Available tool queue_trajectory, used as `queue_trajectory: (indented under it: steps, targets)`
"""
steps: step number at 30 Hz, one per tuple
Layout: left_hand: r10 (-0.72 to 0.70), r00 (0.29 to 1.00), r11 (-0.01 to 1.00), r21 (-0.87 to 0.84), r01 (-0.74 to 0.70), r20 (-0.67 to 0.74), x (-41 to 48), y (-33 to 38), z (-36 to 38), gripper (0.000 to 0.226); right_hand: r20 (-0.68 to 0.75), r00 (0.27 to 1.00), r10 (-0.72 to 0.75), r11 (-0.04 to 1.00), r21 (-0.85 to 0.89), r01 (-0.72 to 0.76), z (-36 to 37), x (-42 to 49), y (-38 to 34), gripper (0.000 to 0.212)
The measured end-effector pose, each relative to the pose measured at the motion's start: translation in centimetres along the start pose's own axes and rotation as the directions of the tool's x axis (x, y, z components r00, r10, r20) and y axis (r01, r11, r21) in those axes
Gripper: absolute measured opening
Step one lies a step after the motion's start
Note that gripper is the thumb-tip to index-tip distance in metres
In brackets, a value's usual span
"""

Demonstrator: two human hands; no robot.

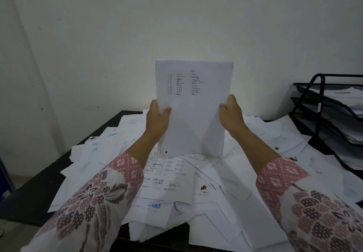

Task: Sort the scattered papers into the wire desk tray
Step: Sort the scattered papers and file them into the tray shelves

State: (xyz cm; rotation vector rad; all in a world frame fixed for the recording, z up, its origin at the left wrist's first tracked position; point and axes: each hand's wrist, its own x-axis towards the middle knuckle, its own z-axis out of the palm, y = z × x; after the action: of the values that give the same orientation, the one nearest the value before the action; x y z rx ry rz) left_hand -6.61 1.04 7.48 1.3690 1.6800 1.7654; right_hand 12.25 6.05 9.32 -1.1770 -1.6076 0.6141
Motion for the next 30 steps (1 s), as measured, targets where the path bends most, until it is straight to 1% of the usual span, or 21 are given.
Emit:
queue_trajectory:
  steps: [3, 5, 6, 7, 9, 11, 13, 16, 18, 21, 23, 25, 27, 28, 30]
  targets:
    - [-0.007, 1.0, 1.0, -0.001, 0.007, -0.028, -0.1, 0.0, 0.0, 0.025, -0.035, 0.999, -0.007, 0.998, 0.055, 0.009, -0.3, -0.1, 0.2, 0.005]
    - [-0.06, 0.998, 0.998, 0.025, 0.06, 0.003, -0.4, -0.3, 0.2, 0.031, -0.007, 1.0, 0.026, 0.997, 0.075, -0.025, -0.4, -0.3, 0.6, 0.019]
    - [-0.079, 0.997, 0.995, 0.055, 0.079, 0.016, -0.5, -0.6, 0.3, 0.032, 0.022, 0.999, 0.046, 0.998, 0.051, -0.047, -0.4, -0.5, 0.9, 0.021]
    - [-0.085, 0.996, 0.993, 0.082, 0.083, 0.02, -0.5, -0.8, 0.4, 0.032, 0.049, 0.997, 0.052, 0.998, 0.015, -0.053, -0.4, -0.5, 1.4, 0.018]
    - [-0.067, 0.998, 0.993, 0.102, 0.066, 0.013, -0.6, -0.9, 0.5, 0.029, 0.054, 0.997, 0.052, 0.998, -0.025, -0.051, -0.5, -0.6, 1.9, 0.008]
    - [-0.043, 0.999, 0.994, 0.1, 0.042, 0.009, -0.6, -0.5, 0.7, 0.024, 0.02, 0.999, 0.042, 0.999, -0.007, -0.042, -1.1, -0.3, 2.0, 0.01]
    - [-0.037, 0.999, 0.996, 0.082, 0.035, 0.033, -0.5, 0.1, 1.0, 0.024, -0.018, 0.999, 0.042, 0.997, 0.067, -0.041, -2.0, -0.2, 1.9, 0.004]
    - [-0.077, 0.989, 0.996, 0.049, 0.071, 0.127, -0.4, 0.7, 1.6, 0.029, -0.049, 0.994, 0.097, 0.981, 0.173, -0.087, -3.6, 0.0, 2.3, 0.015]
    - [-0.112, 0.974, 0.993, 0.056, 0.103, 0.198, -0.4, 0.6, 2.3, 0.032, -0.062, 0.987, 0.15, 0.975, 0.176, -0.137, -4.7, 0.1, 3.0, 0.015]
    - [-0.195, 0.922, 0.981, 0.074, 0.181, 0.336, -0.9, 0.3, 3.8, 0.043, -0.052, 0.966, 0.254, 0.951, 0.196, -0.239, -6.6, 0.1, 4.3, 0.013]
    - [-0.245, 0.879, 0.969, 0.132, 0.208, 0.408, -1.6, 0.0, 5.1, 0.047, -0.026, 0.945, 0.325, 0.925, 0.214, -0.313, -8.0, -0.3, 5.4, 0.02]
    - [-0.268, 0.85, 0.958, 0.22, 0.185, 0.453, -2.3, -0.4, 6.3, 0.046, 0.001, 0.923, 0.384, 0.904, 0.203, -0.377, -9.1, -1.0, 6.5, 0.027]
    - [-0.263, 0.825, 0.952, 0.272, 0.139, 0.5, -3.2, -0.6, 7.7, 0.046, -0.007, 0.905, 0.426, 0.886, 0.207, -0.416, -10.5, -1.9, 7.8, 0.032]
    - [-0.253, 0.815, 0.955, 0.272, 0.122, 0.521, -3.8, -0.5, 8.5, 0.043, -0.026, 0.897, 0.442, 0.88, 0.205, -0.428, -11.3, -2.2, 8.5, 0.034]
    - [-0.238, 0.798, 0.966, 0.221, 0.135, 0.554, -5.3, -0.1, 10.0, 0.036, -0.063, 0.881, 0.469, 0.872, 0.192, -0.45, -12.9, -2.9, 9.9, 0.036]
